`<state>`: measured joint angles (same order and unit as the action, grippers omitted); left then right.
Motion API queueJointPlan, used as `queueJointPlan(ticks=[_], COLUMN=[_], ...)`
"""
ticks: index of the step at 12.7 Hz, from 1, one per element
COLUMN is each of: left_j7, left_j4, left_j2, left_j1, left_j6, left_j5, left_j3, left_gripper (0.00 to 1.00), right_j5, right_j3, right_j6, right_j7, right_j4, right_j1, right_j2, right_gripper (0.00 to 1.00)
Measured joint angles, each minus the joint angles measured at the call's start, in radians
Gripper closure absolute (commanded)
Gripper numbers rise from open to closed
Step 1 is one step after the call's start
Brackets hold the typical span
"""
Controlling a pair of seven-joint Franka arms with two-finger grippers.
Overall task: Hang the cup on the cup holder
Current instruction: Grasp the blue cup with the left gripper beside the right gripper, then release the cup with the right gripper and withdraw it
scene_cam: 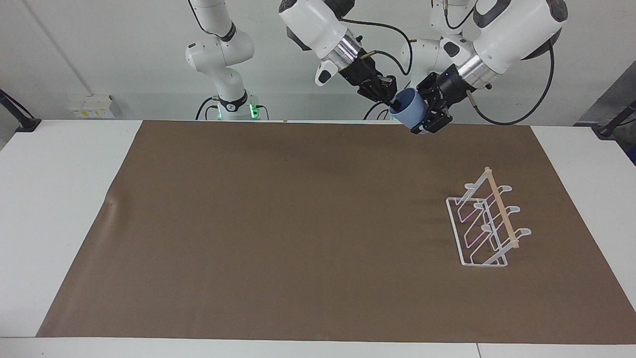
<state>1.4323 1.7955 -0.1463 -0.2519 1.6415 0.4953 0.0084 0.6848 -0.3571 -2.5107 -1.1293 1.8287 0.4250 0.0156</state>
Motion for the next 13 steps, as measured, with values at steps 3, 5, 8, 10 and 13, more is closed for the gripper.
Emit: queueJointPlan(ticks=[3,5,8,10,13], left_j7=[0.004,0.005,0.005,0.005,0.004], left_j4=[0.002,0.002,0.004,0.004,0.004], left_j2=[0.0,-0.001,-0.001,-0.001,-0.001], left_j1=[0.0,0.0,0.001,0.003,0.012], left_j6=[0.0,0.001,0.002,0.003,0.01], left_j5=[0.0,0.0,0.0,-0.003,-0.035], left_j3=[0.0,0.001,0.007,0.01,0.014], left_gripper=[1.0,1.0,1.0,1.0,1.0], right_j5=[0.0,0.0,0.0,0.0,0.0], right_j3=[0.0,0.0,0.0,0.001,0.001], right_j6=[0.001,0.001,0.001,0.001,0.001], right_j7=[0.0,0.0,0.0,0.0,0.0], right_j4=[0.0,0.0,-0.001,-0.001,-0.001], right_j1=[0.0,0.0,-0.006,-0.013,-0.014], right_j2=[0.0,0.0,0.003,0.004,0.005], right_gripper=[1.0,0.77,0.33,0.26,0.25])
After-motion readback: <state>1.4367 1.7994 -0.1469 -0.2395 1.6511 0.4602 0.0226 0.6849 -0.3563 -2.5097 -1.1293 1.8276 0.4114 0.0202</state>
